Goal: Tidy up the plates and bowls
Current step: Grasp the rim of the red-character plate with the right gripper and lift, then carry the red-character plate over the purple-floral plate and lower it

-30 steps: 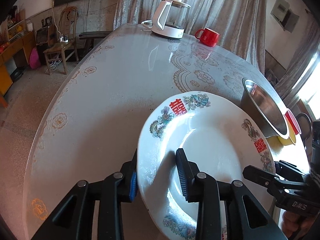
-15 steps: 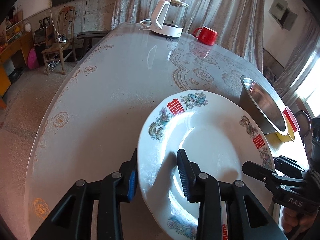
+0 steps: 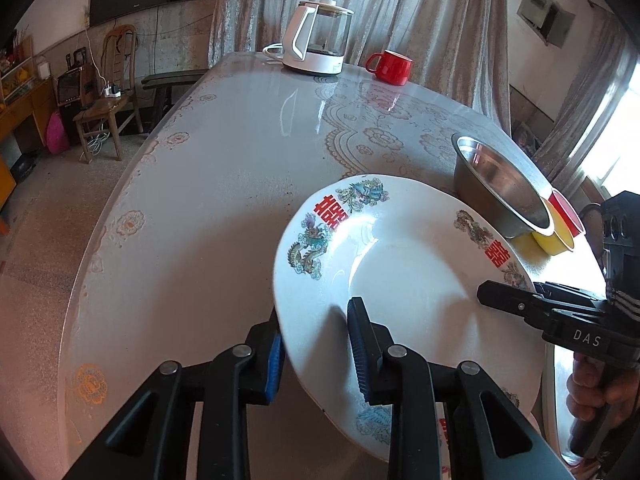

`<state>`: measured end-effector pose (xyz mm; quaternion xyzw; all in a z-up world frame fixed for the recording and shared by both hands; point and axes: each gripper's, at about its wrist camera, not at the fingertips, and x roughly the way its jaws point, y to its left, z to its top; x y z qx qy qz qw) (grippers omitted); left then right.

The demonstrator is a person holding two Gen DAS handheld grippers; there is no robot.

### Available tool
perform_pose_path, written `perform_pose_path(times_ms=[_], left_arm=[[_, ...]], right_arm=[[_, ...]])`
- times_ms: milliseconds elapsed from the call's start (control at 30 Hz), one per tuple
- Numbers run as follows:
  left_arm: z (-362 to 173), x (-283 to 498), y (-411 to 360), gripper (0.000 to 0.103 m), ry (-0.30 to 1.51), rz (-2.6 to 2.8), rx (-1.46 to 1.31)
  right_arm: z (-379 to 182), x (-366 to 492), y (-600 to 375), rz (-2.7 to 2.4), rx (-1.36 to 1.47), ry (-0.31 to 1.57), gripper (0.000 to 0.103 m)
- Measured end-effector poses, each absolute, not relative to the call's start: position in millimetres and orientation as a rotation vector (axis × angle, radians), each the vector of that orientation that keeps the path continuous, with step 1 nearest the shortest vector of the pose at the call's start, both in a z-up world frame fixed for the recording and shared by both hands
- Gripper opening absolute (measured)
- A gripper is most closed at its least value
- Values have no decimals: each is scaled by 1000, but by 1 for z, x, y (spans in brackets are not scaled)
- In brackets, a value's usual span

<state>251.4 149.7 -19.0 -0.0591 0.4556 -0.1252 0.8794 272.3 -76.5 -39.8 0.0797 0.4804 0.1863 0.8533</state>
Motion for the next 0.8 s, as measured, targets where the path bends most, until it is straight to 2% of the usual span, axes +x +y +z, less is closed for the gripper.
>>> perform_pose_path(times_ms=[233,800], left_arm=[[-10,235,145,26,923,-268,-120],[13,194,136,27,808,-293,-89]], right_arm=[[-40,263,-82,415,195,1007,30],[-25,246,-98,447,209,937,27]])
